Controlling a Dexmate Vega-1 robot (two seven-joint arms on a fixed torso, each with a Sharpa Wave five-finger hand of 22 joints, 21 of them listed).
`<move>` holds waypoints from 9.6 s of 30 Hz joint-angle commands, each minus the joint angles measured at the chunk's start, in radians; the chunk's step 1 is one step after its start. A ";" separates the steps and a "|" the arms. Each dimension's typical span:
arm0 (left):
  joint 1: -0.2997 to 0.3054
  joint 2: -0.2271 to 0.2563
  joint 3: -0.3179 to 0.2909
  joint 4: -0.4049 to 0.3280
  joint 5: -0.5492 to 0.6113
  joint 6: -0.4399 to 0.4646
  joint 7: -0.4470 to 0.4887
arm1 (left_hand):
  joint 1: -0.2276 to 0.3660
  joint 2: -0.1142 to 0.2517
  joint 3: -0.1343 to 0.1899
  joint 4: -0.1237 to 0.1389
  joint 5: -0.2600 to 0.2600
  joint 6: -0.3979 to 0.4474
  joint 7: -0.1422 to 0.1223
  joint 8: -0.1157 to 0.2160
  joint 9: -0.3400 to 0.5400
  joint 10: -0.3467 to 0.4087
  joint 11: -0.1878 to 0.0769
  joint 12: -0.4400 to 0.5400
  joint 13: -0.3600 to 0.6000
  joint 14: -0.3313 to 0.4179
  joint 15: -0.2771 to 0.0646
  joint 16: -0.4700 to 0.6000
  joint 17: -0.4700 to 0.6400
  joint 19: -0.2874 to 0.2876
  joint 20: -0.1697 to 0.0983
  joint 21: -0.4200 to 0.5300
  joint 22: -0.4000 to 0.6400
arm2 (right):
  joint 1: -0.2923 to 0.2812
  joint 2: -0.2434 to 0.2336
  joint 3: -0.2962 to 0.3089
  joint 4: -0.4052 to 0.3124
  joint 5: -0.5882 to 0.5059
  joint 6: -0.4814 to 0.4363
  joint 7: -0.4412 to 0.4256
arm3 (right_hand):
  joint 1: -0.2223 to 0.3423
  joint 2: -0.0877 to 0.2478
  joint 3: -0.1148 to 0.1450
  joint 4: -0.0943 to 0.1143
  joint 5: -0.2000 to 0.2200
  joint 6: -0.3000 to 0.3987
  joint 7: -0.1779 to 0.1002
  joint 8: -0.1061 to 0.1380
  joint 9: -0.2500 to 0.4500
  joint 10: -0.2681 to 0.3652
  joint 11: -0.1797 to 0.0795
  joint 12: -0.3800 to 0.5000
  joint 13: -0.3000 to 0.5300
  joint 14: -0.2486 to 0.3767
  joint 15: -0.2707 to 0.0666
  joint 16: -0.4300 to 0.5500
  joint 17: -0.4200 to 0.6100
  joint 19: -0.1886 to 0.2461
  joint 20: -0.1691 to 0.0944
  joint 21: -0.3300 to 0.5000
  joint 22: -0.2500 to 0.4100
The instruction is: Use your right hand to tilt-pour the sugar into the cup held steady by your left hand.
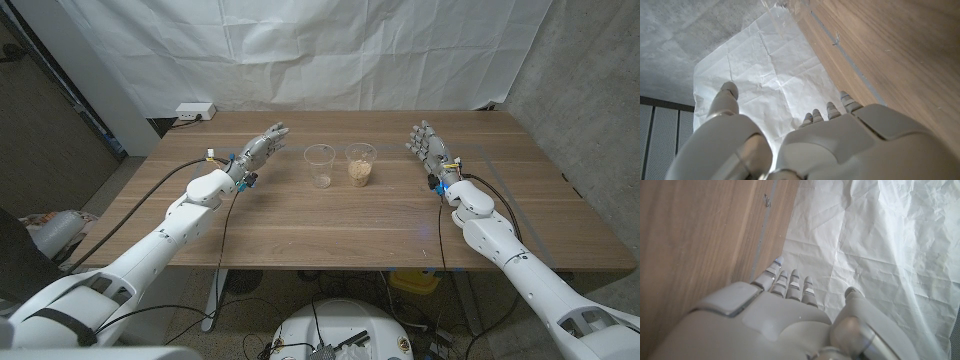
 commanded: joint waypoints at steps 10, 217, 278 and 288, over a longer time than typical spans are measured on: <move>-0.104 0.033 0.091 0.049 0.082 -0.052 -0.188 | 0.094 0.009 -0.134 0.008 0.139 -0.397 0.032 0.002 0.009 -0.217 0.007 -0.012 0.012 -0.130 0.015 -0.010 0.004 -0.054 -0.014 -0.025 0.004 | -0.035 -0.013 0.009 -0.077 -0.022 -0.043 -0.049 | 0.005 -0.004 0.007 0.002 -0.004 0.009 0.002 0.007 0.002 0.011 0.000 0.004 0.004 0.004 0.007 0.006 0.005 0.004 0.006 0.006 0.003; -0.220 -0.092 0.094 0.320 0.081 -0.136 -0.252 | 0.502 0.339 -0.205 0.064 -0.211 0.424 -0.044 0.296 0.077 0.408 -0.074 0.164 0.089 0.397 -0.117 0.107 0.052 0.184 -0.022 0.076 0.031 | 0.091 -0.023 -0.470 -0.150 -0.588 -0.312 -0.520 | 0.384 -0.282 -0.243 -0.233 0.162 -0.408 0.040 0.034 0.031 -0.347 -0.058 0.023 0.028 -0.118 -0.059 0.035 0.017 -0.029 -0.084 0.021 0.003; -0.359 -0.173 0.163 0.439 0.150 -0.168 -0.399 | 0.484 0.340 -0.177 0.053 -0.211 0.427 -0.045 0.304 0.088 0.416 -0.070 0.146 0.110 0.402 -0.114 0.092 0.054 0.178 -0.017 0.083 0.031 | 0.127 -0.036 -0.498 -0.223 -0.806 -0.509 -0.811 | 0.646 -0.097 -0.267 -0.180 0.164 0.308 -0.043 0.311 0.047 0.325 -0.101 0.283 0.102 0.439 -0.204 0.214 0.141 0.305 -0.023 0.098 0.020; -0.361 -0.168 0.175 0.407 0.162 -0.159 -0.399 | 0.483 0.340 -0.172 0.050 -0.211 0.428 -0.043 0.305 0.089 0.416 -0.069 0.143 0.113 0.402 -0.112 0.089 0.055 0.177 -0.015 0.085 0.031 | 0.138 -0.066 -0.518 -0.262 -0.847 -0.573 -0.801 | 0.645 -0.092 -0.271 -0.176 0.163 0.309 -0.042 0.312 0.045 0.325 -0.100 0.285 0.105 0.441 -0.204 0.208 0.145 0.306 -0.023 0.098 0.020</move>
